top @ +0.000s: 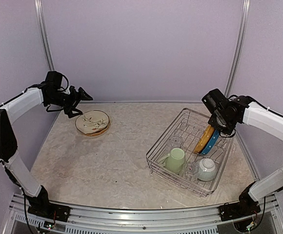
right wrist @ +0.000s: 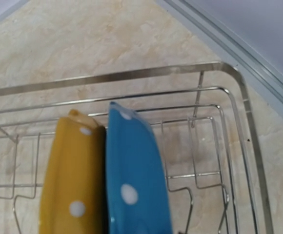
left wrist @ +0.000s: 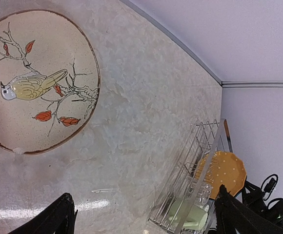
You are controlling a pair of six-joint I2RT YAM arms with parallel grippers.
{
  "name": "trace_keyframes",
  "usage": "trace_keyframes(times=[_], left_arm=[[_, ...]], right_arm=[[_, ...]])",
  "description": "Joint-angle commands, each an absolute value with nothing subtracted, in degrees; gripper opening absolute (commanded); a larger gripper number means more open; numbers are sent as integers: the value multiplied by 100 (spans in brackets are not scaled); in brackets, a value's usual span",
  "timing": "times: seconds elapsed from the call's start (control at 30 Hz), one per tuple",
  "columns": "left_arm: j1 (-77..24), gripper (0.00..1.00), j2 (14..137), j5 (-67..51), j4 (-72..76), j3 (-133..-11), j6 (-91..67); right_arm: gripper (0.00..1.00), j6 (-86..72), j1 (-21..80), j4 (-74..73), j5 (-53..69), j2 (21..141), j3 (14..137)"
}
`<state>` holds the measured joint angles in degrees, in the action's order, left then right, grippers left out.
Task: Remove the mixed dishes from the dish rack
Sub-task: Grab the plate from the dish rack.
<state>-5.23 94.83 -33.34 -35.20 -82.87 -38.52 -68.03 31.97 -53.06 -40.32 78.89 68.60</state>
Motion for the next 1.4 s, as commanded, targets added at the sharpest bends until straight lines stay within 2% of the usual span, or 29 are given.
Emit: trace_keyframes(times=[0.0, 0.27, 0.47, 0.53, 0.67, 0.9, 1.13, 1.37], left_arm=[[-554, 94, 9475, -3417, -3516, -8244, -3814], [-545, 94, 9507, -3449, -3516, -8253, -3832], [-536, 94, 9518, -3454, -3516, -8252, -3831], [-534, 94, 9527, -3457, -3516, -8253, -3834], [-528, 94, 9552, -3493, -3507, -8253, -3849], [-510, 94, 9579, -3521, -3498, -8253, -3858], [-510, 94, 9623, -3544, -3497, -8257, -3876], [-510, 94, 9624, -3551, -3498, -8262, -3866]], right_arm=[[26, -7016, 3064, -5374, -4140, 8197, 6848], [37, -6608, 3051, -4881, -3960, 8320, 6674], [38, -6486, 3043, -4713, -3953, 8353, 6612], [36, -6505, 3040, -4826, -3967, 8397, 6677], [24, -6590, 3048, -5265, -4060, 8530, 6984], [10, -6681, 3050, -5931, -4132, 8659, 7490], [0, -6638, 3058, -6354, -4367, 8393, 7845], [0, -6442, 3054, -6548, -4423, 7972, 8086]])
